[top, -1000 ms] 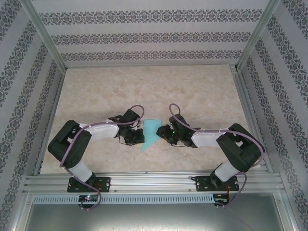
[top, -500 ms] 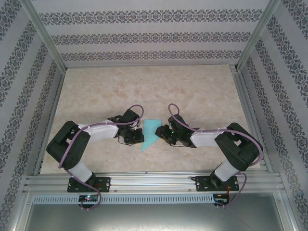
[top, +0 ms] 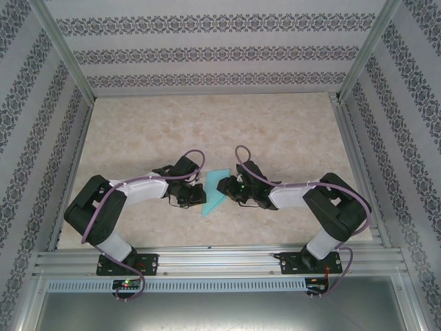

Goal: Fold a paper plane with a square sheet of paper (pick it up from the middle)
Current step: Fourth fold the wing at the center of the table.

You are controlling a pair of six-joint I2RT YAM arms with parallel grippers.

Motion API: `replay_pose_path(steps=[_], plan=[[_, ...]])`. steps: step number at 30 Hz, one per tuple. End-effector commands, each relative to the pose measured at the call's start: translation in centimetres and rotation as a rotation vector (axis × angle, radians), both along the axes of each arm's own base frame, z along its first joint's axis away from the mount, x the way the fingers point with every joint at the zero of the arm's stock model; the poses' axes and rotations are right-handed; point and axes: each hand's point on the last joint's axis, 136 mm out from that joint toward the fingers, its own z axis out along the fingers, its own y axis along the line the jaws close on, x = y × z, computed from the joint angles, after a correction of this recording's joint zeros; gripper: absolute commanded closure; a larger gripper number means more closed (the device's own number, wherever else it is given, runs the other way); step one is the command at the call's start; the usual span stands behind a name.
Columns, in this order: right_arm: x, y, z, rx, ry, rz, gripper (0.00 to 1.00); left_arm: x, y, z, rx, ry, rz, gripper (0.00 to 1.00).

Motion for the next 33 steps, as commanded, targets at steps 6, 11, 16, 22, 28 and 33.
replay_pose_path(steps=[6, 11, 16, 22, 28, 33], plan=[[1.6, 0.8, 0.4, 0.008, -0.048, 0.122, 0.65, -0.9, 1.0, 1.1, 0.015, -0.058, -0.015, 0.82], [2.9, 1.2, 0.4, 0.030, -0.038, 0.152, 0.67, -1.2, 1.3, 2.1, 0.004, -0.091, -0.018, 0.80], [3.7, 1.1, -0.1, 0.011, -0.014, 0.156, 0.77, -1.4, 1.5, 3.4, -0.017, -0.137, -0.030, 0.75], [4.2, 0.5, 0.3, 0.013, -0.013, 0.051, 0.92, -1.8, 1.9, 3.9, -0.021, -0.162, -0.038, 0.72], [4.2, 0.9, 1.1, 0.066, -0.019, -0.135, 0.98, -1.8, 1.5, 4.4, -0.046, -0.175, -0.053, 0.70], [3.5, 1.0, 1.0, 0.039, -0.017, -0.260, 0.94, -2.7, 0.7, 5.2, -0.111, -0.200, -0.128, 0.60]])
